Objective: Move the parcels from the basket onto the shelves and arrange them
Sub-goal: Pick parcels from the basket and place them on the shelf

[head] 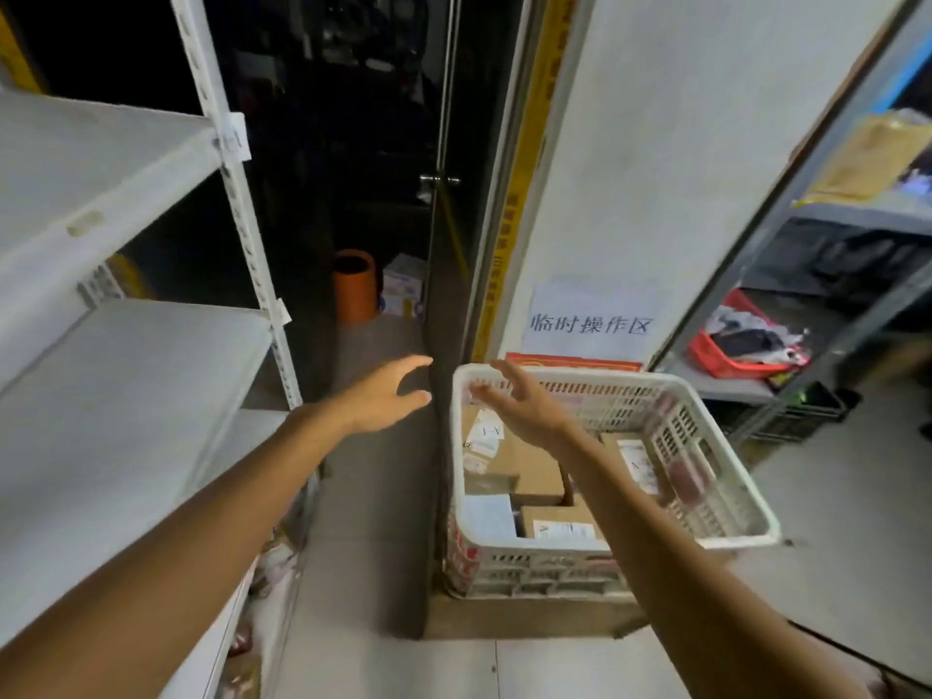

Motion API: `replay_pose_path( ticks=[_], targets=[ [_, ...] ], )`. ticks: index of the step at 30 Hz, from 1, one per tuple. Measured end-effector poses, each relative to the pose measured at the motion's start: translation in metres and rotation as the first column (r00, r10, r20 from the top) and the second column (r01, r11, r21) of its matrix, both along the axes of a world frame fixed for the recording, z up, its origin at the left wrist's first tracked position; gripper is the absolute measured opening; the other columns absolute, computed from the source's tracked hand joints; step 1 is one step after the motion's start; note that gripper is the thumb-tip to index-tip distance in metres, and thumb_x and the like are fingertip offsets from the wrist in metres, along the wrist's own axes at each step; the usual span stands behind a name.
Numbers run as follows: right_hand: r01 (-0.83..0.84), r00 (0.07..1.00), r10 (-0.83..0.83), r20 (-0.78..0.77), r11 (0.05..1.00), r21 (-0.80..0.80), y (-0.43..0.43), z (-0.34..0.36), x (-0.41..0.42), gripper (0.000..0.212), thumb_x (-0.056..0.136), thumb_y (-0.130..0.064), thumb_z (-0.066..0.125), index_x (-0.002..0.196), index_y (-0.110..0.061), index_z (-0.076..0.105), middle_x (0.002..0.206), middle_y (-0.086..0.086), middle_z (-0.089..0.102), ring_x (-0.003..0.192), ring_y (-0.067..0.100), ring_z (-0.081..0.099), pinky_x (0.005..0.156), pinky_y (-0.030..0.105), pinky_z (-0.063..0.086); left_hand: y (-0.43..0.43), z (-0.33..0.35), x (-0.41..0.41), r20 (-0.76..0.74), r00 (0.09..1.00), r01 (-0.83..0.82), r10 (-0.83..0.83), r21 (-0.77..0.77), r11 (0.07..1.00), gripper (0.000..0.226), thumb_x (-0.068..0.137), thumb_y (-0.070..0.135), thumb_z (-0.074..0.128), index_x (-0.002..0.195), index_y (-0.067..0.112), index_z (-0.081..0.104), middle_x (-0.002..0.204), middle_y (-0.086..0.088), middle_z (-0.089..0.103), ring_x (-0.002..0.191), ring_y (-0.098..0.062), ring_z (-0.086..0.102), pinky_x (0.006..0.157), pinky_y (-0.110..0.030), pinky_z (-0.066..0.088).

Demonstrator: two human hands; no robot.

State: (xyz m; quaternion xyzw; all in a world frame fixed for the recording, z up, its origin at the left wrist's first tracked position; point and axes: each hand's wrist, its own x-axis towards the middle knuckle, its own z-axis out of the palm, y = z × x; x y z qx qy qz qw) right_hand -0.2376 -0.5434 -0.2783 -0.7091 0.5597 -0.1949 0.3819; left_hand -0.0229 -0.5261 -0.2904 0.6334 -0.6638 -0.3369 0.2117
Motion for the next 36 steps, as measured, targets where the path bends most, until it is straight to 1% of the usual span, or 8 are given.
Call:
replay_pose_path(
  ticks=[4,6,15,22,26,30,34,36],
  targets=[
    [0.088,0.993,-0.091,0.069,0.995,0.042,-0.002,-0.029,-0.040,0.048,0.097,-0.037,0.055,0.140,-0.019,0.045,0.142,0.007,0.049,0.131,0.025,0.046,0.111,0.048,0.039,-0.030,-0.040,-0.040,-0.013,0.994,0.112,-0.111,0.076,0.991,0.046,0.094,0.029,0.058,0.139,0.027,0.046,0.145,0.000,0.045,0.133,-0.020,0.043,0.106,-0.038,0.039],
    [0.123,0.988,-0.129,0.089,0.990,0.073,-0.003,-0.042,-0.059,0.046,0.097,-0.030,0.056,0.140,-0.015,0.046,0.143,0.008,0.049,0.133,0.025,0.044,0.112,0.050,0.037,-0.041,-0.054,-0.058,-0.019,0.987,0.160,-0.158,0.099,0.982,0.045,0.094,0.027,0.058,0.138,0.024,0.049,0.143,-0.001,0.048,0.131,-0.020,0.045,0.103,-0.033,0.039],
    [0.222,0.973,-0.231,-0.001,0.936,0.273,-0.047,-0.110,-0.146,0.058,0.097,-0.041,0.054,0.145,-0.011,0.042,0.150,0.008,0.043,0.135,0.024,0.042,0.111,0.041,0.036,-0.097,-0.113,-0.128,0.033,0.964,0.250,-0.264,0.228,0.941,0.039,0.094,0.028,0.056,0.132,0.028,0.052,0.140,-0.001,0.049,0.114,-0.016,0.051,0.083,-0.022,0.042],
    [0.217,0.973,-0.231,-0.016,0.886,0.409,-0.103,-0.162,-0.235,0.053,0.099,-0.040,0.051,0.141,-0.008,0.047,0.147,0.011,0.047,0.135,0.023,0.043,0.106,0.031,0.035,-0.152,-0.148,-0.207,0.094,0.947,0.254,-0.308,0.370,0.894,0.041,0.096,0.028,0.054,0.136,0.021,0.050,0.142,-0.002,0.049,0.129,-0.018,0.046,0.106,-0.032,0.037],
    [0.246,0.963,-0.269,-0.023,0.837,0.489,-0.129,-0.189,-0.282,0.053,0.098,-0.041,0.052,0.141,-0.010,0.047,0.147,0.012,0.047,0.135,0.024,0.044,0.110,0.037,0.037,-0.178,-0.172,-0.259,0.074,0.959,0.215,-0.272,0.437,0.874,0.042,0.097,0.029,0.051,0.138,0.020,0.048,0.144,-0.002,0.048,0.130,-0.017,0.045,0.106,-0.033,0.037],
    [0.283,0.948,-0.315,-0.039,0.784,0.553,-0.150,-0.207,-0.317,0.054,0.098,-0.042,0.052,0.141,-0.010,0.046,0.145,0.014,0.049,0.131,0.026,0.047,0.108,0.042,0.040,-0.198,-0.193,-0.295,0.051,0.938,0.279,-0.344,0.479,0.832,0.043,0.098,0.029,0.050,0.140,0.021,0.045,0.145,-0.001,0.046,0.132,-0.017,0.043,0.106,-0.032,0.036],
    [0.344,0.935,-0.331,-0.129,0.754,0.560,-0.173,-0.231,-0.349,0.053,0.098,-0.043,0.052,0.141,-0.013,0.046,0.138,0.013,0.055,0.117,0.023,0.056,0.094,0.031,0.045,-0.233,-0.224,-0.324,0.026,0.925,0.318,-0.379,0.491,0.811,0.042,0.098,0.024,0.051,0.139,0.020,0.045,0.145,-0.003,0.047,0.133,-0.017,0.043,0.110,-0.037,0.035],
    [0.374,0.923,-0.352,-0.154,0.736,0.564,-0.186,-0.251,-0.364,0.054,0.097,-0.043,0.053,0.143,-0.014,0.043,0.137,0.013,0.055,0.117,0.023,0.057,0.096,0.033,0.046,-0.249,-0.248,-0.339,0.012,0.916,0.343,-0.400,0.492,0.800,0.043,0.097,0.022,0.052,0.140,0.021,0.045,0.145,-0.004,0.047,0.131,-0.018,0.045,0.109,-0.037,0.036]
  ],
)
